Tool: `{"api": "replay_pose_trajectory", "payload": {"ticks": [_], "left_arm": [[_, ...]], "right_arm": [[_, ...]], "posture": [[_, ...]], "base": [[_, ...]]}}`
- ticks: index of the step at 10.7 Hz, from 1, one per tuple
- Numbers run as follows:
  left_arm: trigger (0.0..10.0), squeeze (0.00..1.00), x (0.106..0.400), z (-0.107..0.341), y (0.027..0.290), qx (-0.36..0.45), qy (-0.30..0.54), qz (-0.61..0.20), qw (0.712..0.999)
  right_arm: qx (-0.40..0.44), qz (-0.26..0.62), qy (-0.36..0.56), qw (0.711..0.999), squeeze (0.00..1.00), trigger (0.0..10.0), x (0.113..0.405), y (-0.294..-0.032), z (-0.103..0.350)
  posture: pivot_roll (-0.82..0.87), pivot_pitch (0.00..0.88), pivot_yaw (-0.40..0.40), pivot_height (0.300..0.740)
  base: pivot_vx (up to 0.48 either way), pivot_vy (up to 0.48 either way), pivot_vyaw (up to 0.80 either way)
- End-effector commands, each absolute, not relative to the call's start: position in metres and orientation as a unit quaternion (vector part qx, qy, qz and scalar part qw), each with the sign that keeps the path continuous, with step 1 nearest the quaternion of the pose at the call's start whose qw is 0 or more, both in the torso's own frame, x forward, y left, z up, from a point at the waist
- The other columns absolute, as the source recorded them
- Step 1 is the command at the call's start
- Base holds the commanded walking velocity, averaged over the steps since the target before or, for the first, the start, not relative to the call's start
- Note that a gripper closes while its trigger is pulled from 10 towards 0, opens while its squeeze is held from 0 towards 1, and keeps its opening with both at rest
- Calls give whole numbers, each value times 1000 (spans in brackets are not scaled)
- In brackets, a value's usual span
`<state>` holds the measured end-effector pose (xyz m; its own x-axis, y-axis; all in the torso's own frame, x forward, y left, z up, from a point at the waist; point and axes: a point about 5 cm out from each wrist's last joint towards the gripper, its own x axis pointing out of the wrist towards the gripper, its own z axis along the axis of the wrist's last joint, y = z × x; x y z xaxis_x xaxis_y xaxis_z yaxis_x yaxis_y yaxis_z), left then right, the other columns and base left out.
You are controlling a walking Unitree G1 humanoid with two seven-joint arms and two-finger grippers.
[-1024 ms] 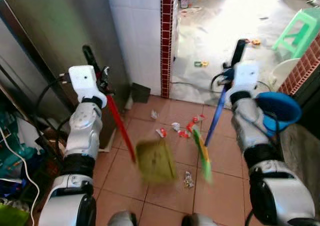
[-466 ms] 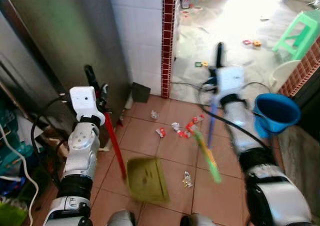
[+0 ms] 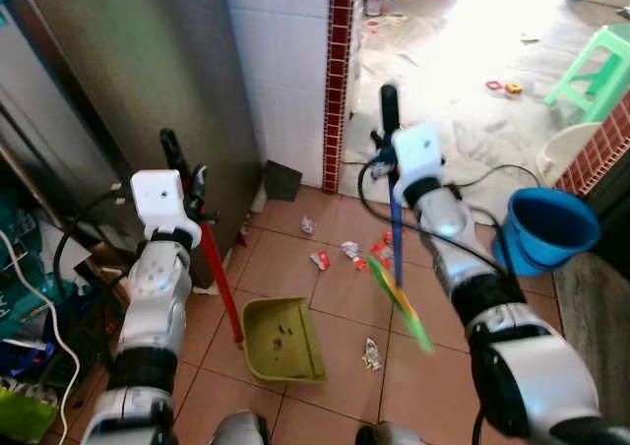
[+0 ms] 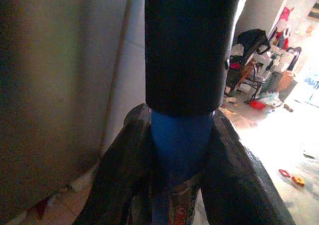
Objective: Sweep floor
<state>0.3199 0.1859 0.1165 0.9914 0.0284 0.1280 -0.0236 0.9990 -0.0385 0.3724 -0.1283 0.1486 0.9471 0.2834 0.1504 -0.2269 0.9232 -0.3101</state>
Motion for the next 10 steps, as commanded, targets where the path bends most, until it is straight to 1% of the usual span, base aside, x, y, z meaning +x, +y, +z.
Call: {"api": "replay_pose_trajectory", "payload": {"ticks": [1, 2, 3, 4, 5, 6, 7, 8, 9, 10], "left_arm": [[10000, 0, 319, 126, 189, -27, -85, 30, 996], [10000, 0, 312, 123, 193, -19, -72, 43, 996], [10000, 0, 314, 125, 195, -20, -70, 59, 996], [10000, 0, 315, 126, 195, -23, -77, 62, 995], [10000, 0, 313, 126, 191, -43, -78, 52, 995], [10000, 0, 312, 125, 187, -56, -70, 46, 995], [10000, 0, 310, 120, 180, -58, -60, 23, 996], [10000, 0, 313, 119, 177, -36, -58, -6, 998], [10000, 0, 317, 126, 176, 5, -91, -33, 995], [10000, 0, 321, 128, 175, 7, -85, -55, 995]], "right_arm": [[-152, 131, -130, 971, 0, 10000, 371, -126, 158], [-122, 83, -137, 980, 0, 10000, 361, -133, 150], [-133, 55, -157, 977, 0, 10000, 358, -136, 152], [-126, 24, -152, 980, 0, 10000, 356, -140, 149], [-114, -8, -143, 983, 0, 10000, 354, -147, 147], [-116, -14, -144, 983, 0, 10000, 352, -149, 147], [-117, -14, -143, 983, 0, 10000, 345, -148, 143], [-116, -11, -139, 983, 0, 10000, 339, -143, 138], [-114, -9, -137, 984, 0, 10000, 336, -142, 138], [-118, -4, -135, 984, 0, 10000, 335, -143, 137]], "posture": [[3, 0, 29, 740], [2, 0, 28, 740], [-2, 0, 16, 740], [-3, 0, 12, 740], [-15, 0, 33, 740], [-18, 0, 36, 740], [-29, 1, 42, 740], [-47, 0, 51, 740], [-54, 0, 49, 740], [-52, 0, 46, 740]], "base": [[0, 0, 0], [0, 0, -581], [0, 0, -800], [0, 0, -800], [0, 0, -800], [0, 0, -800], [0, 0, -800], [0, 0, -706], [0, 0, -631], [0, 0, -538]]}}
